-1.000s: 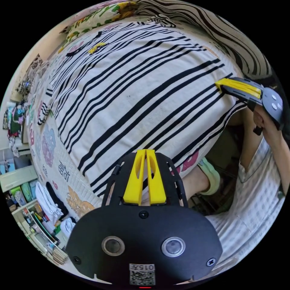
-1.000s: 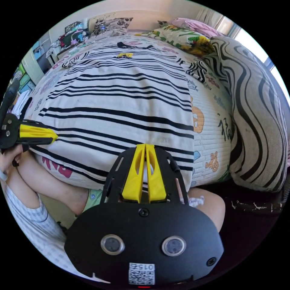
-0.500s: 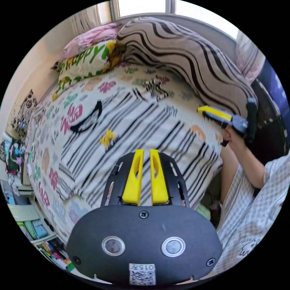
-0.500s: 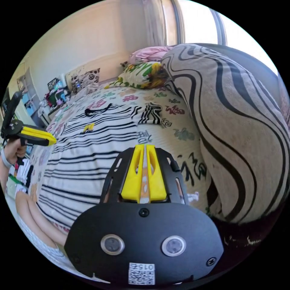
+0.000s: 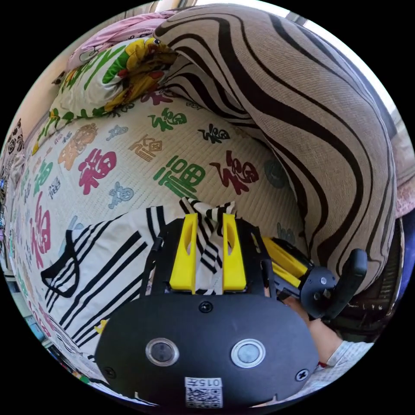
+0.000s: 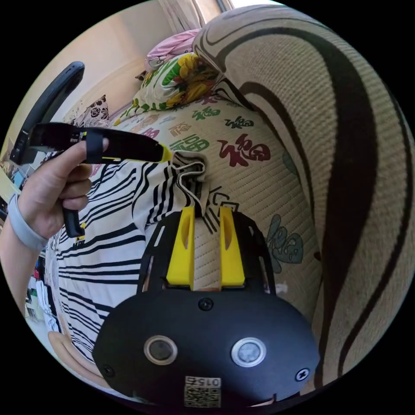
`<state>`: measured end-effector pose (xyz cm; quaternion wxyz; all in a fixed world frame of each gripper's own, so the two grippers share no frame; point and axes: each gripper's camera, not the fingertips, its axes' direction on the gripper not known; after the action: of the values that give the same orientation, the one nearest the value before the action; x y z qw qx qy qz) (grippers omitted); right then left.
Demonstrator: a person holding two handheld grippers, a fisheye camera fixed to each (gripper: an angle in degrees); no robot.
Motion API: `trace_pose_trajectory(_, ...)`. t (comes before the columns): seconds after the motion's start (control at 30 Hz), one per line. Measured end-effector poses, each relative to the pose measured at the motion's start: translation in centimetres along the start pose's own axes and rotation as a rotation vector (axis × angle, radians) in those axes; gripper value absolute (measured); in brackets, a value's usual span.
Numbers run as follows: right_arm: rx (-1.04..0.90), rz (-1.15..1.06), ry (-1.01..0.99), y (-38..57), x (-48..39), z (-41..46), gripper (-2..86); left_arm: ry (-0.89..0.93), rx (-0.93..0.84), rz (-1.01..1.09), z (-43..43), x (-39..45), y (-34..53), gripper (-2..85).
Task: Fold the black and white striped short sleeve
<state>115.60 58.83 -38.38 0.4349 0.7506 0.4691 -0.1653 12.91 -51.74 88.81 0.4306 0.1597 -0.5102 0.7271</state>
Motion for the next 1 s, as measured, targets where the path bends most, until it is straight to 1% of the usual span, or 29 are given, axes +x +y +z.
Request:
trace_pose_trajectory(0.1, -0.046, -0.017, -0.019, -1.5, 0.7, 1.3, 6.0, 0.05, -0.041, -0.023, 3.0, -0.5, -1.6, 7.0)
trace_pose_trajectory(0.17, -0.057, -0.054, -0.056, -2.4, 1.1, 1.9, 4.9, 0.013, -0.016, -0.027, 3.7, -0.8, -2.2, 6.5)
trace_pose_trajectory(0.23, -0.074, -0.045, -0.079, -3.1, 1.6, 2.2, 4.7, 0.031, 0.015, -0.032, 3.4, -1.2, -2.4, 8.9)
trace_pose_trajectory(0.27, -0.076, -0.039, -0.092, -3.4, 1.9, 2.1, 4.6, 0.085, 0.023, -0.018, 3.2, -1.5, -2.5, 11.5)
trace_pose_trajectory(0.33, -0.07, -0.044, -0.096, -3.5, 2.2, 2.0, 4.5, 0.123, -0.01, -0.016, 3.6, -2.0, -2.8, 13.2)
trace_pose_trajectory(0.4, -0.06, -0.053, -0.087, -3.6, 2.3, 2.0, 4.4, 0.098, -0.047, 0.015, 4.4, -2.2, -3.3, 13.3)
trace_pose_trajectory(0.43, -0.055, -0.05, -0.083, -3.6, 2.4, 1.9, 4.3, 0.055, -0.059, 0.025, 4.9, -2.1, -3.5, 12.6)
trace_pose_trajectory(0.53, -0.053, -0.056, -0.066, -3.9, 2.4, 1.8, 3.6, -0.008, -0.052, 0.015, 6.3, -2.3, -4.4, 11.4)
trace_pose_trajectory(0.63, -0.045, -0.09, -0.042, -4.0, 2.1, 1.6, 1.5, 0.028, -0.045, -0.049, 7.7, -3.1, -5.5, 12.8)
trace_pose_trajectory(0.73, -0.035, -0.11, -0.038, -3.9, 2.1, 1.4, 0.2, 0.049, -0.081, -0.087, 9.3, -3.6, -6.6, 14.6)
trace_pose_trajectory(0.8, -0.023, -0.111, -0.046, -3.8, 2.3, 1.3, -0.1, 0.03, -0.067, -0.075, 9.7, -3.5, -6.9, 14.1)
trace_pose_trajectory(0.87, -0.011, -0.11, -0.056, -3.9, 2.5, 1.3, -0.5, -0.079, -0.095, -0.036, 10.5, -3.4, -7.3, 11.7)
trace_pose_trajectory(0.9, -0.008, -0.11, -0.056, -3.9, 2.5, 1.3, -0.5, -0.104, -0.098, -0.024, 10.6, -3.4, -7.3, 10.9)
trace_pose_trajectory(1.0, -0.002, -0.112, -0.047, -4.1, 2.5, 1.1, -0.8, -0.075, -0.08, -0.014, 10.0, -4.4, -7.4, 3.9)
